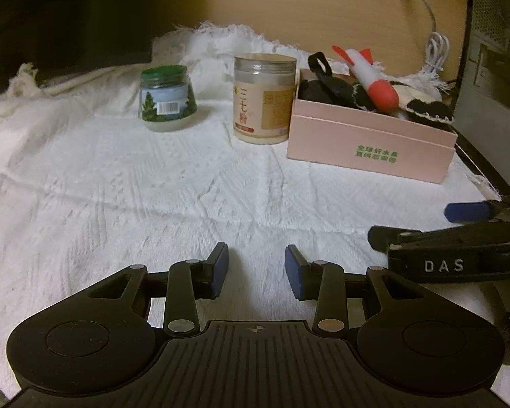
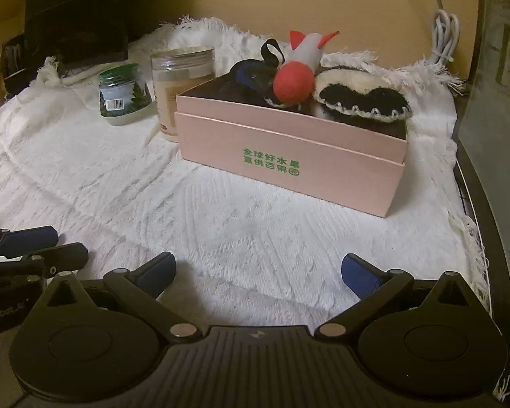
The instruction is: Organize soft objects
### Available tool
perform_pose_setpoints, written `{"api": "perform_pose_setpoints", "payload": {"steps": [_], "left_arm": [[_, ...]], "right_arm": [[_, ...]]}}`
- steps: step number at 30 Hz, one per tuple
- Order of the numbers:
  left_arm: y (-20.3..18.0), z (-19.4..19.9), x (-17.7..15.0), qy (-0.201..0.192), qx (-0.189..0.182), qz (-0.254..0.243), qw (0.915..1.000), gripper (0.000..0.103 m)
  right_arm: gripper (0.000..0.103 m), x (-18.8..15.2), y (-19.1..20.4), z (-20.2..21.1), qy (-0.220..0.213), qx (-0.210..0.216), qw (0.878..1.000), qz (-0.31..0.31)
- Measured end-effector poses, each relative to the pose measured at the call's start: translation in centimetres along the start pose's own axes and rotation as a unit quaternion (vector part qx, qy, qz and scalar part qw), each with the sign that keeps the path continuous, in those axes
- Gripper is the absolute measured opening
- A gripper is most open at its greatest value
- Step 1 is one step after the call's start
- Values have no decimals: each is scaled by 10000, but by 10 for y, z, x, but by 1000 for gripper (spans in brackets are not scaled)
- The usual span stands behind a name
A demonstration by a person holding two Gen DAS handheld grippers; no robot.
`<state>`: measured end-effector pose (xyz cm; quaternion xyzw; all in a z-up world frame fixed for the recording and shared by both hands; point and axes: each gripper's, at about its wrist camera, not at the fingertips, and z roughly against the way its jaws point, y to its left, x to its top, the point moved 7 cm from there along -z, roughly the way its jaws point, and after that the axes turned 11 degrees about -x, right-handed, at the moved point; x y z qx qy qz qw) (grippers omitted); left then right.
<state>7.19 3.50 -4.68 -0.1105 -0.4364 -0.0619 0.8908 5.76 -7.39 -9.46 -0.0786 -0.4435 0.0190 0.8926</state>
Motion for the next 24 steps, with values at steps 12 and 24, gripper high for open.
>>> {"api": "perform_pose_setpoints", "payload": {"steps": [12, 24], "left_arm": [[-5, -4, 3, -36, 366, 90, 9993, 42], [-5, -5, 3, -34, 436, 144, 9989, 42]], "right_arm": [[103, -1, 1, 0, -57, -24, 10000, -76], [103, -1, 1, 0, -56, -22, 10000, -76]]}}
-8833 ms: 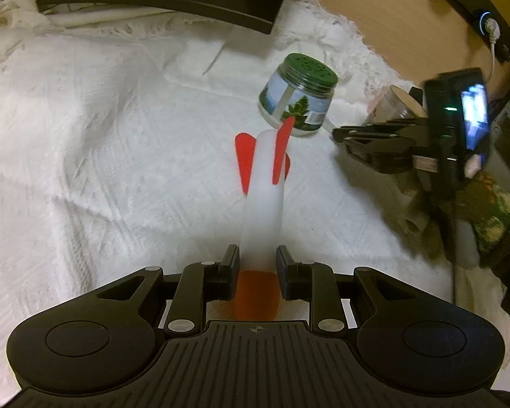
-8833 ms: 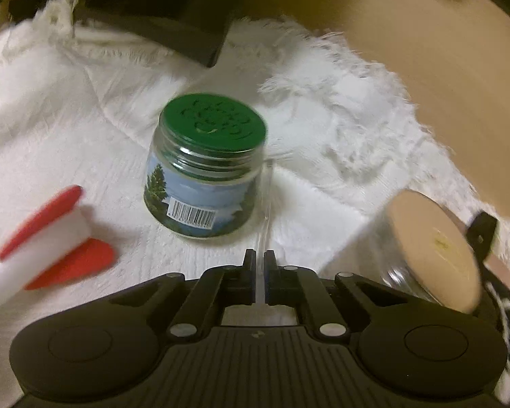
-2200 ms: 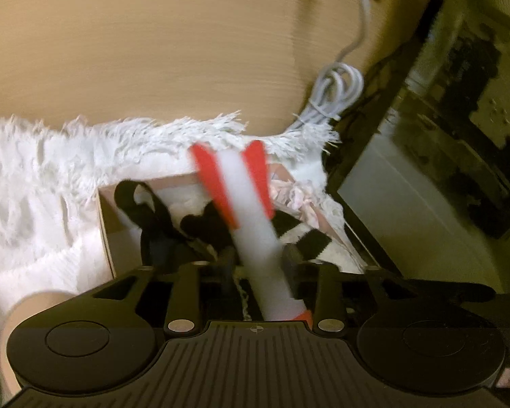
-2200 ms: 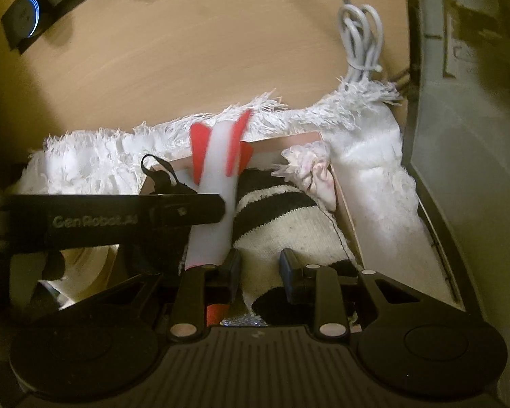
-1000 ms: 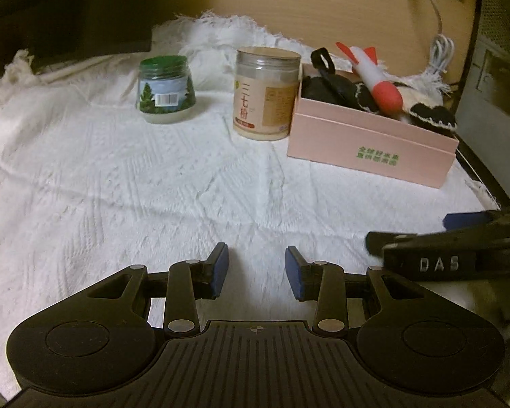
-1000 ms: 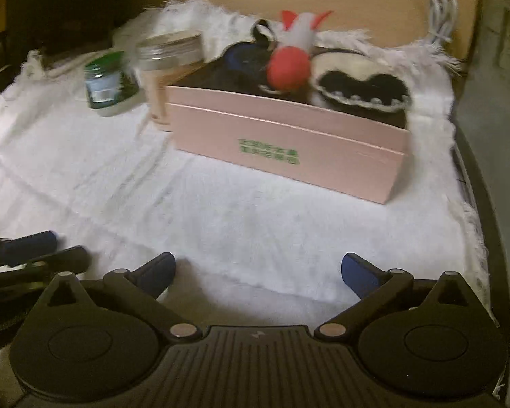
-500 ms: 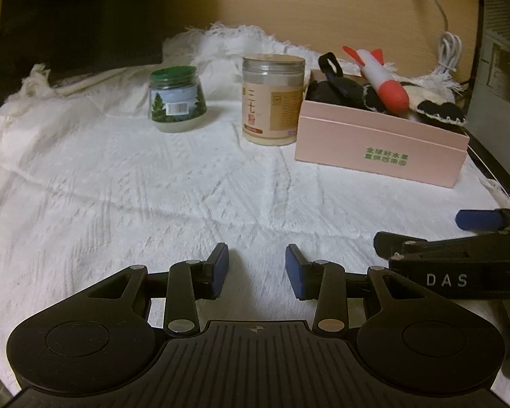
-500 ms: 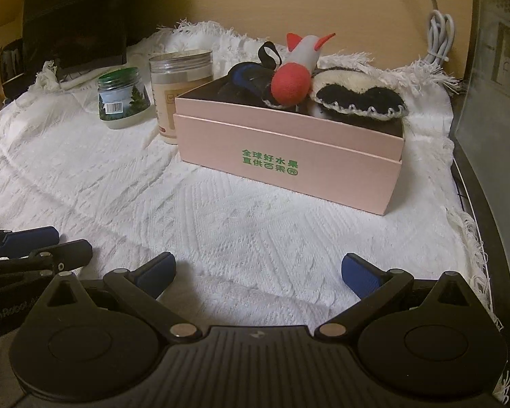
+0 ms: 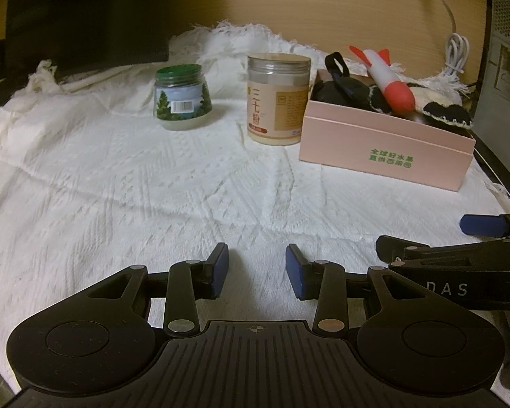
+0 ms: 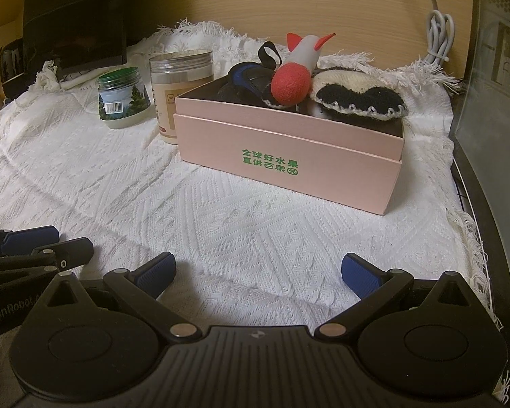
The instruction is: Organize soft objects
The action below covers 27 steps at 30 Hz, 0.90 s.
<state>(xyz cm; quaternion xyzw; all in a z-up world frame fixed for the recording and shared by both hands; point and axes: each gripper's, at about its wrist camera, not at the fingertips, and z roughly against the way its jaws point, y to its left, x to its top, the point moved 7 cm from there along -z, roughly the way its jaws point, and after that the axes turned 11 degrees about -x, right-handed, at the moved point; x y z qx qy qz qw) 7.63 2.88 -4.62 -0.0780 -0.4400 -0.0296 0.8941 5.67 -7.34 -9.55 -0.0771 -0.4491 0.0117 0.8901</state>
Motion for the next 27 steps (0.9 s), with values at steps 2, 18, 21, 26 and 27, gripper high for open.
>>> {"api": "perform_pose_setpoints", "payload": {"steps": [2, 18, 21, 26, 27], "left_arm": [[0, 0, 0, 12, -5, 6, 10000, 42], [0, 0, 1, 26, 1, 39, 10000, 42], [0, 0, 1, 27, -5, 34, 10000, 42], [0, 0, 1, 32, -9, 34, 10000, 42], [0, 0, 1, 30, -7, 36, 10000, 42]], "right_arm": [[103, 0, 0, 0, 0, -1, 10000, 0], [103, 0, 0, 0, 1, -3, 10000, 0], [103, 0, 0, 0, 1, -3, 10000, -1], [103, 0, 0, 0, 0, -5, 10000, -1], [103, 0, 0, 0, 0, -5, 10000, -1]]}}
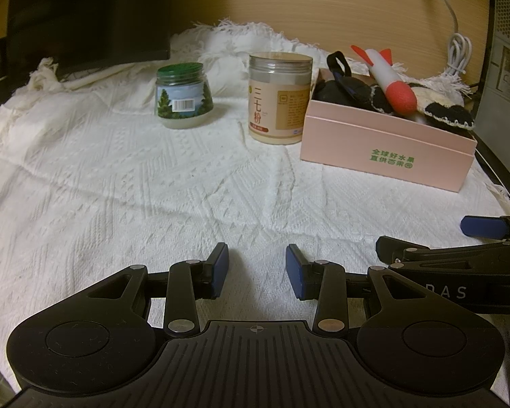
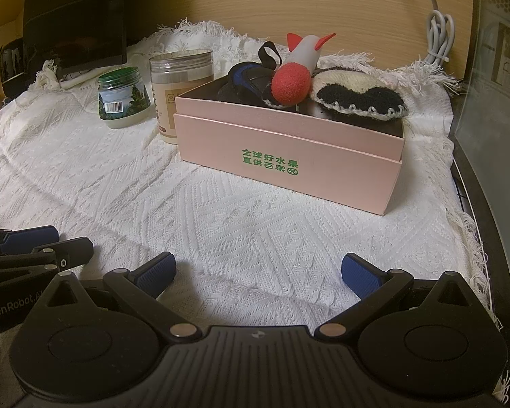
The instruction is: Organize soft objects
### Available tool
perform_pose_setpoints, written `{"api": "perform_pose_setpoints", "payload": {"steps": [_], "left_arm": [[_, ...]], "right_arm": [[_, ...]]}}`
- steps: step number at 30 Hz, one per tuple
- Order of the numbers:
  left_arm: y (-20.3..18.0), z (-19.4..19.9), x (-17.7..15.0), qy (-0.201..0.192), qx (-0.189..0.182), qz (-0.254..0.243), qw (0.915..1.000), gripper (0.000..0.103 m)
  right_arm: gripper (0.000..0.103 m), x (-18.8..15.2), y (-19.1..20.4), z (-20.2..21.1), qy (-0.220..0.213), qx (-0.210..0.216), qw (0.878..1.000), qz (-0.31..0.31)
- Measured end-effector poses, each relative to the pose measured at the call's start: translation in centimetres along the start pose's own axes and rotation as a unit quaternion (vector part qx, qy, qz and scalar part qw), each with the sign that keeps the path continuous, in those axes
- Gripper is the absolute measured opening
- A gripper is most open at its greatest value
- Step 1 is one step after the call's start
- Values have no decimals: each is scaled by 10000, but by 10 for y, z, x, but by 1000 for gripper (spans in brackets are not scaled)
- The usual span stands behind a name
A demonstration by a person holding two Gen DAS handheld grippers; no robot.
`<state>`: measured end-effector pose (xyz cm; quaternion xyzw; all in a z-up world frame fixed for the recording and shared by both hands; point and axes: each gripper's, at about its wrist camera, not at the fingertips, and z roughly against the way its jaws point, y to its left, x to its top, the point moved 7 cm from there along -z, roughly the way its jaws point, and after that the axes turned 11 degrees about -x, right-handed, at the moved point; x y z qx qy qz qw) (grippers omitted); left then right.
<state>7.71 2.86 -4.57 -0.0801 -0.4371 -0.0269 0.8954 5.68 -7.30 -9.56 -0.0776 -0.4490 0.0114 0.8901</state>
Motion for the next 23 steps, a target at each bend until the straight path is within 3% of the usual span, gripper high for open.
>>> {"api": "perform_pose_setpoints", "payload": {"steps": [20, 23], "left_arm": [[-1, 2, -1, -15, 88, 13, 10000, 41], [-2, 2, -1, -10, 78, 1, 10000, 37]], "right_arm": [[103, 0, 0, 0, 0, -3, 10000, 0], [103, 0, 0, 0, 0, -2, 10000, 0]]}}
